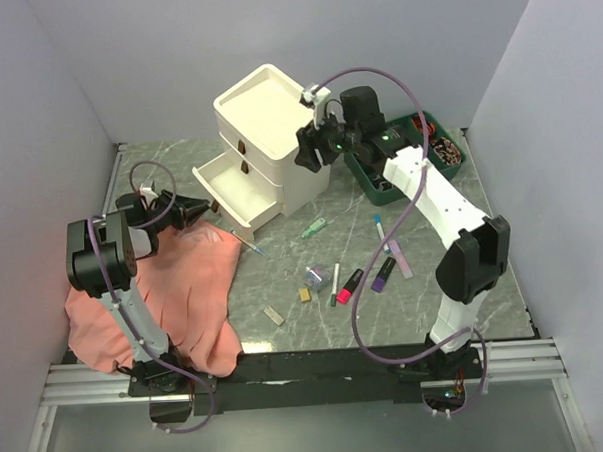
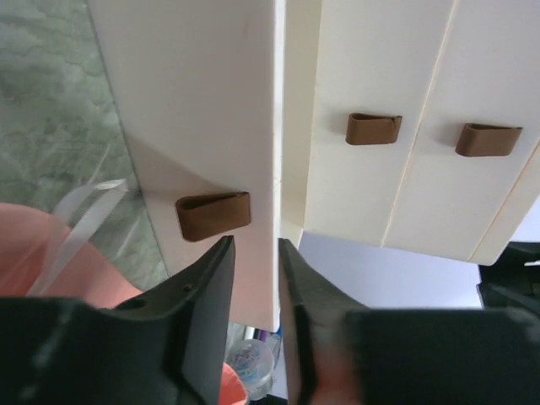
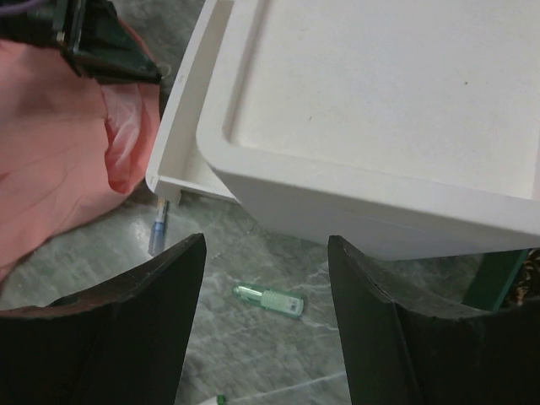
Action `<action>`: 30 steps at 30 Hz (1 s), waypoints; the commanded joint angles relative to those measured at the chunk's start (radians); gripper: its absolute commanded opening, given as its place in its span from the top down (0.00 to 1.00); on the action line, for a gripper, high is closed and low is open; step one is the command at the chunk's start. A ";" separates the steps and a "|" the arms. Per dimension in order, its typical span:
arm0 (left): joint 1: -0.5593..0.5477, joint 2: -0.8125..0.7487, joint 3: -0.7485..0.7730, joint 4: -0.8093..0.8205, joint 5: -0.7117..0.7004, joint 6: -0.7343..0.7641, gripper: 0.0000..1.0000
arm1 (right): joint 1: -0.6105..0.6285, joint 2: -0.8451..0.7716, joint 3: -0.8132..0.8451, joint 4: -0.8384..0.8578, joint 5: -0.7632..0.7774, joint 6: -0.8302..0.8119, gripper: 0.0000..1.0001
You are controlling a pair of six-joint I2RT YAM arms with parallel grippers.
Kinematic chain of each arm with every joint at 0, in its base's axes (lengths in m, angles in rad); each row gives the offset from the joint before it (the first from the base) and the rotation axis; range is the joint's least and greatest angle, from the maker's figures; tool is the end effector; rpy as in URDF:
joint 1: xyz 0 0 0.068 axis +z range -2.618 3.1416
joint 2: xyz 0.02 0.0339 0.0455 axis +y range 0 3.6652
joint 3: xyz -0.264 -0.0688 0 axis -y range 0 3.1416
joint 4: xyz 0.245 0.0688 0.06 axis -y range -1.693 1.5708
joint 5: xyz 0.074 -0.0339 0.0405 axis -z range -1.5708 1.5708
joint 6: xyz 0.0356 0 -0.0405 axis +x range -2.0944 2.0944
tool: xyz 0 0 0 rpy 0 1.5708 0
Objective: Sort the stationery into containers
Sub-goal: Open the drawer in the storage box, then pick up the stationery from the center of the board.
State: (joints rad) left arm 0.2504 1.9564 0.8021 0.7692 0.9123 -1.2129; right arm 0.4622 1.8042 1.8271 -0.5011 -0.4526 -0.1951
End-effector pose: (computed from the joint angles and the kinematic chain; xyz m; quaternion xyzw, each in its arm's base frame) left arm 0.3577 0.0624 0.1224 -0.3143 0.7184 -0.5560 0.2755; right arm 0.3679 0.2007 0.3871 -0.3791 0.7505 0.2574 0.4762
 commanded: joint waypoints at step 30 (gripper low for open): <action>0.050 -0.652 0.055 -0.775 -0.058 0.857 0.16 | -0.016 0.247 -0.078 -0.478 -0.087 -1.443 0.43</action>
State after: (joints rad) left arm 0.2977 1.3487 0.8825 -0.0113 0.8906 -0.3561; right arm 0.4492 2.0201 1.6985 -0.9314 -0.5514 -1.5700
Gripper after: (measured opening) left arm 0.837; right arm 0.578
